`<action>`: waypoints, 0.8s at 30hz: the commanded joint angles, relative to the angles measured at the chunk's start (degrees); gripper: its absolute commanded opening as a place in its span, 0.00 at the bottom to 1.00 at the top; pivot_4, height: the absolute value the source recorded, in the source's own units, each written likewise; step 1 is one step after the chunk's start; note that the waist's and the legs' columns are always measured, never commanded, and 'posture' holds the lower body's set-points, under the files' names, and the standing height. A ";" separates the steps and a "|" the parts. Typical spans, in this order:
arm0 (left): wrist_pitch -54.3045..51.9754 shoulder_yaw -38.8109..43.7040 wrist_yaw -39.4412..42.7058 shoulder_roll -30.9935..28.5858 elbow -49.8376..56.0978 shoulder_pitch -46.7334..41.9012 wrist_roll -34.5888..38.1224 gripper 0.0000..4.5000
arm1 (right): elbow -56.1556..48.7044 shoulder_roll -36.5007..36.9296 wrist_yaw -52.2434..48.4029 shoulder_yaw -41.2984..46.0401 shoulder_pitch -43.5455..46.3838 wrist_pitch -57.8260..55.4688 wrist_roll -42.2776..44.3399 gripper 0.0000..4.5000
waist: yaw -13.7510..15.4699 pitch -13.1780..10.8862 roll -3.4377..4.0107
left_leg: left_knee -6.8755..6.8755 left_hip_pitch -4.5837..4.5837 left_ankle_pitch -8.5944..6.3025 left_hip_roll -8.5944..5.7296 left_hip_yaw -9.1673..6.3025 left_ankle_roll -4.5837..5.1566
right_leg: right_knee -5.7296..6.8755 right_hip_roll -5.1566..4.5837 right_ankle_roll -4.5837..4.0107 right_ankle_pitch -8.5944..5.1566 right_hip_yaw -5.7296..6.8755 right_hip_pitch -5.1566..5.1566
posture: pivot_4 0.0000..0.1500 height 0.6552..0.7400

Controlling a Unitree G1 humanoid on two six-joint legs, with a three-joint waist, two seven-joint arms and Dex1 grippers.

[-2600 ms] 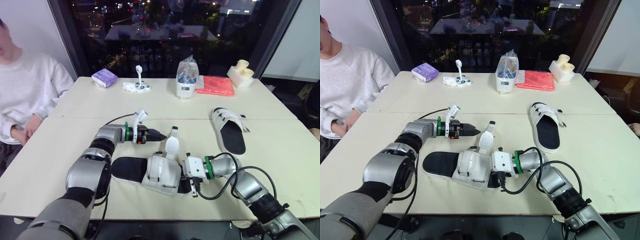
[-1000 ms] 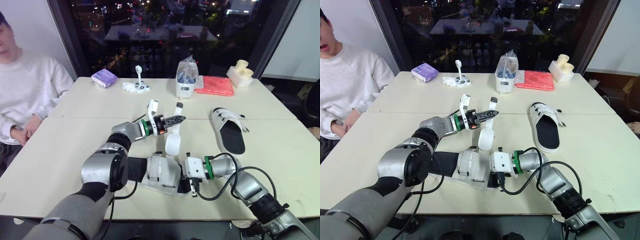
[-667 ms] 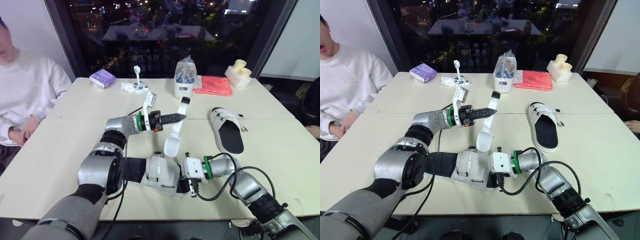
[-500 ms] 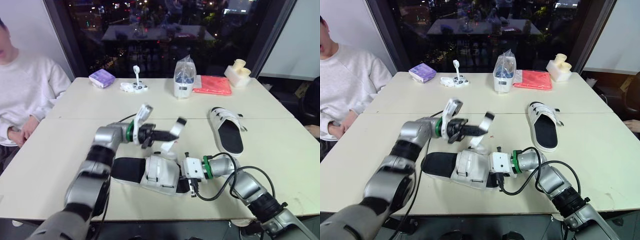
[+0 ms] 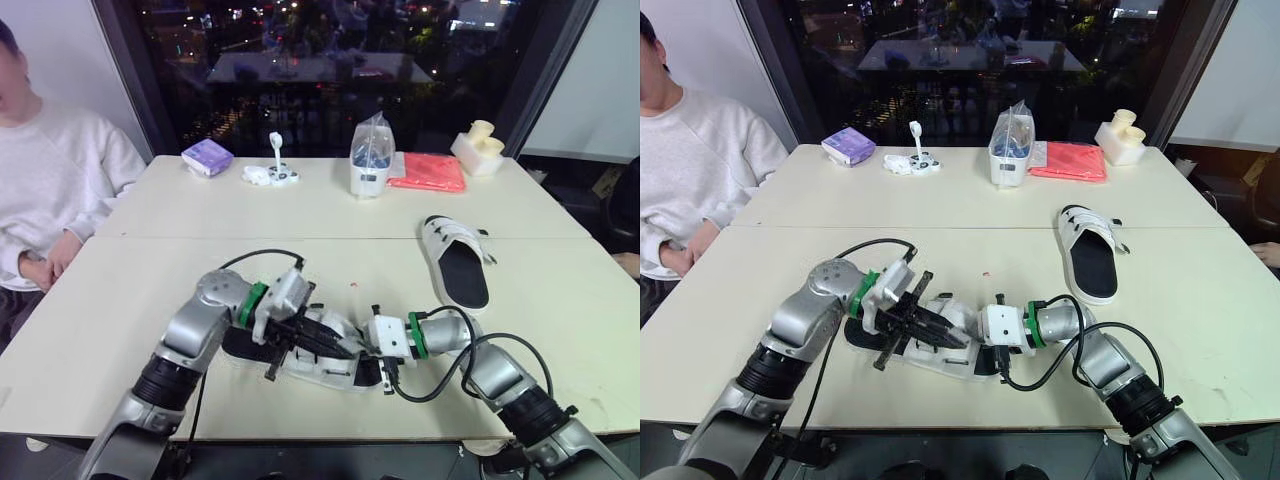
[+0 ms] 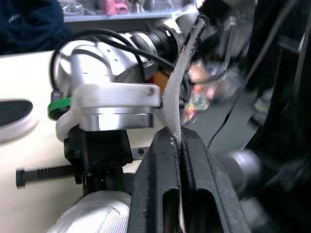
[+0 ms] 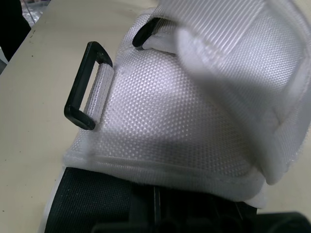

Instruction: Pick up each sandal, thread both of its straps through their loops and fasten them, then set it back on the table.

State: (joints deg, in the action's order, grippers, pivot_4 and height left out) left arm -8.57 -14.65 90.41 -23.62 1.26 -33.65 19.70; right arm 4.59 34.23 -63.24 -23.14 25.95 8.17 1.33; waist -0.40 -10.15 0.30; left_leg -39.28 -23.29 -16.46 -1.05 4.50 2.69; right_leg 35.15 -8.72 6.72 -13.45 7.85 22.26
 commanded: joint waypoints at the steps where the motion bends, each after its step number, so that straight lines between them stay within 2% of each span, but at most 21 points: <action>1: 14.08 -1.60 1.63 -1.31 -0.29 1.02 -3.36 0.42 | 2.70 2.20 -1.18 -1.23 -2.15 -1.60 -3.42 0.00 | 0.00 0.00 0.00 | 0.00 0.00 0.00 0.00 0.00 0.01 | -0.01 0.00 0.00 0.00 0.00 0.00 | 1.00 1.00; 6: 32.92 -5.36 2.09 -9.03 -3.15 1.96 -3.14 0.98 | 3.16 2.57 -1.79 -1.41 -2.19 -0.97 -3.45 0.00 | 0.10 0.02 0.04 | 0.02 0.00 -0.02 0.00 0.00 0.03 | -0.02 -0.06 0.00 0.00 0.00 0.04 | 1.00 1.00; 9: 35.16 -3.11 1.56 -10.87 -5.77 1.56 -1.98 0.99 | 3.92 2.30 -1.89 -1.59 -1.65 -0.60 -3.49 0.00 | 0.46 0.03 0.05 | 0.02 0.00 -0.06 0.00 0.00 0.09 | -0.06 -0.10 0.00 0.00 0.02 0.09 | 1.00 1.00; 12: 30.02 -0.60 -0.50 -12.39 -6.72 1.47 -0.74 0.99 | 4.52 1.99 -1.96 -1.73 -1.27 -0.13 -3.73 0.00 | 0.72 0.03 0.05 | 0.02 0.01 -0.08 0.00 0.00 0.14 | -0.05 -0.06 0.00 0.00 0.03 0.15 | 1.00 1.00; 15: 8.15 2.51 -5.34 -16.36 -0.22 3.57 7.73 0.99 | 4.81 1.82 -1.99 -1.78 -1.09 0.14 -3.77 0.00 | 0.54 0.02 0.05 | 0.02 -0.02 -0.08 0.00 0.01 0.15 | 0.01 -0.02 0.01 0.00 0.01 0.08 | 1.00 1.00; 17: -4.66 3.11 -5.47 -20.26 5.30 6.10 14.12 0.99 | 4.97 1.95 -2.06 -1.84 -1.18 0.52 -3.83 0.00 | 0.44 0.02 0.05 | 0.02 -0.02 -0.09 0.00 0.01 0.18 | 0.04 0.01 0.02 -0.01 0.00 0.09 | 1.00 1.00; 24: -28.30 5.32 -12.47 -25.40 23.37 14.70 28.74 0.99 | 4.73 2.97 -3.21 -1.60 -1.46 1.02 -3.52 0.00 | 0.83 0.01 0.06 | 0.03 0.01 -0.10 0.02 0.00 0.18 | 0.00 0.02 0.03 -0.02 -0.01 0.05 | 1.00 1.00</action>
State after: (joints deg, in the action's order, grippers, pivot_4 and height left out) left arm -33.34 -11.26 79.70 -48.54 20.65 -18.88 44.83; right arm 5.94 34.95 -64.64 -23.17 26.34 10.66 1.34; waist 0.44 -10.14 0.36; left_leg -39.25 -23.27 -16.56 -1.04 4.49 2.86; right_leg 35.15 -8.71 6.74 -13.47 7.83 22.33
